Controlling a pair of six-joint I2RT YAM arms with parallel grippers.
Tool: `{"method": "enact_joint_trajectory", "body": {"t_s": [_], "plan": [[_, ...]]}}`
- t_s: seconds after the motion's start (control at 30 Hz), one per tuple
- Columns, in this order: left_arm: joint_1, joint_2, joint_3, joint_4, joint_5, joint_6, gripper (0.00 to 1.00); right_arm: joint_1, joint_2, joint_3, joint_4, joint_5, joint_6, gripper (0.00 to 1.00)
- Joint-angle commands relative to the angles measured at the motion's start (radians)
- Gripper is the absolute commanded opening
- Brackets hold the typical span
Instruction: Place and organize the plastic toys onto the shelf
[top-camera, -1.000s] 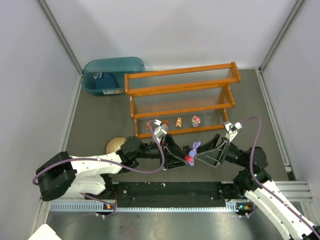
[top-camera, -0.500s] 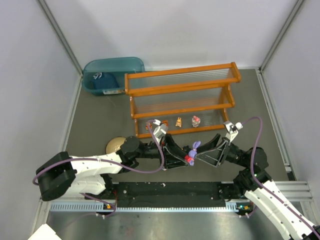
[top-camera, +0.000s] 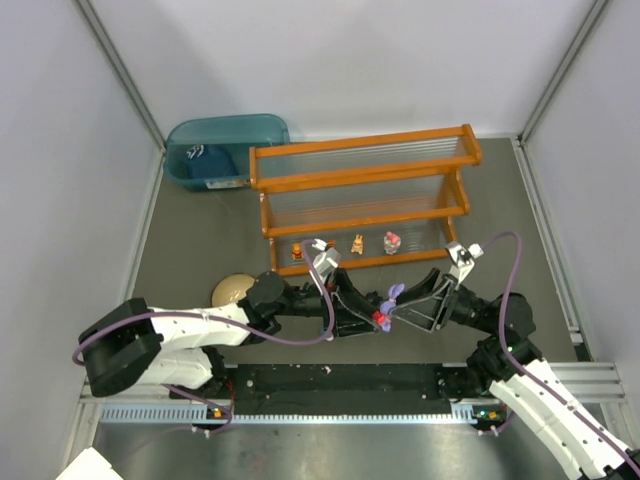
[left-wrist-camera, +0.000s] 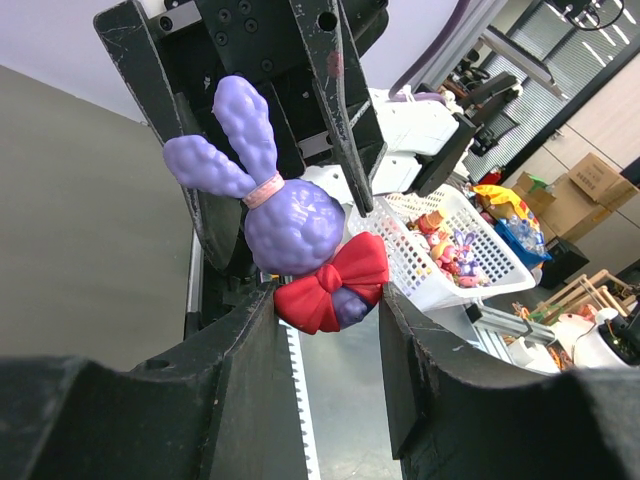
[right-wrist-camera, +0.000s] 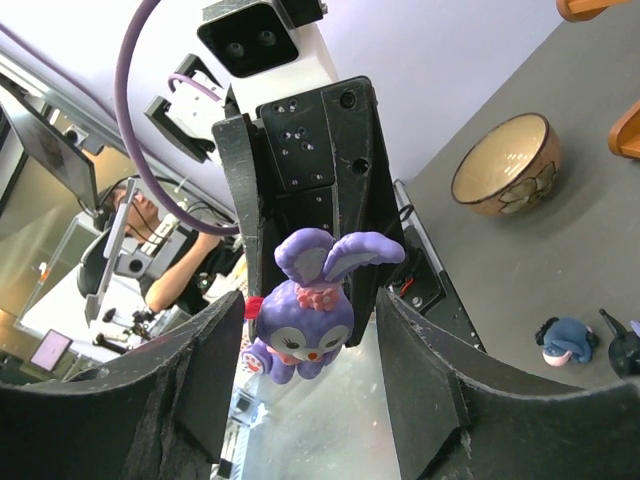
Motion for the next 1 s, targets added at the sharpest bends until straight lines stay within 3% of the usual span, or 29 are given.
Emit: {"method": "enact_joint_trajectory", "body": {"t_s": [0.0, 0.2, 0.23, 0.3, 0.37, 0.67, 0.8, 0.83, 0.97], "plan": [[0.001, 0.003, 0.045, 0.104, 0.017, -0.004, 0.00, 0.007, 0.006, 0.015, 0.063, -0.016, 0.006, 0.53], [0.001, 0.003, 0.041, 0.104, 0.009, -0.001, 0.00, 0.006, 0.006, 0.004, 0.083, -0.015, 0.023, 0.33], [0.001, 0.003, 0.039, 0.104, 0.009, -0.001, 0.00, 0.007, 0.008, 0.004, 0.087, -0.015, 0.023, 0.26], [0.003, 0.003, 0.036, 0.104, 0.005, 0.001, 0.00, 0.007, 0.005, 0.004, 0.086, -0.010, 0.026, 0.24], [0.003, 0.004, 0.035, 0.103, 0.003, -0.001, 0.05, 0.006, -0.003, 0.007, 0.080, -0.010, 0.026, 0.01], [0.010, -0.007, 0.023, 0.107, -0.008, -0.006, 0.39, 0.007, -0.086, 0.052, -0.057, 0.037, -0.018, 0.00], [0.013, -0.010, 0.015, 0.107, -0.012, -0.007, 0.59, 0.006, -0.101, 0.062, -0.094, 0.051, -0.023, 0.00], [0.013, -0.014, 0.012, 0.109, -0.011, -0.009, 0.68, 0.007, -0.103, 0.064, -0.095, 0.053, -0.026, 0.00], [0.015, -0.022, 0.007, 0.103, -0.017, -0.007, 0.84, 0.007, -0.101, 0.064, -0.095, 0.062, -0.026, 0.00]]}}
